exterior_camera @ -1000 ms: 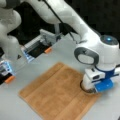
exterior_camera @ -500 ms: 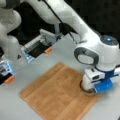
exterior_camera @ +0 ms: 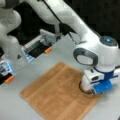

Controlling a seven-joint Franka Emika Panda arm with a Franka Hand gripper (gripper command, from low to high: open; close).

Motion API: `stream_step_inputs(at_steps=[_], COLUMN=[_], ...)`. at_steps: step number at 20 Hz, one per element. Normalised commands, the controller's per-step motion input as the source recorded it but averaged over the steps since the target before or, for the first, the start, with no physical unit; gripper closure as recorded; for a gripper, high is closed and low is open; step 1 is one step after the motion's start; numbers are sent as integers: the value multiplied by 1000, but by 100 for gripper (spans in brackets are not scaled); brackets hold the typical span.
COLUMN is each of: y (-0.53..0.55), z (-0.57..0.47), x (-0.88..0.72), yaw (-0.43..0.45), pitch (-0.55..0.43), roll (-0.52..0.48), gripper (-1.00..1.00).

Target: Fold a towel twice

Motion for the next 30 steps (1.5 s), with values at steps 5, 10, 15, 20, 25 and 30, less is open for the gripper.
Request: stream_step_inputs(at_steps=[5,10,15,20,25,30], y=[143,104,-10,-44,9,-64], z=[16,175,160,154,160,79], x=[-129,-233,-234,-361,-650,-690], yaw=[-112,-110,-75,107,153,95], pitch=[42,110,111,19,15,-8], roll=[-20,-15,9,75,136,158], gripper=[100,100,100,100,100,100])
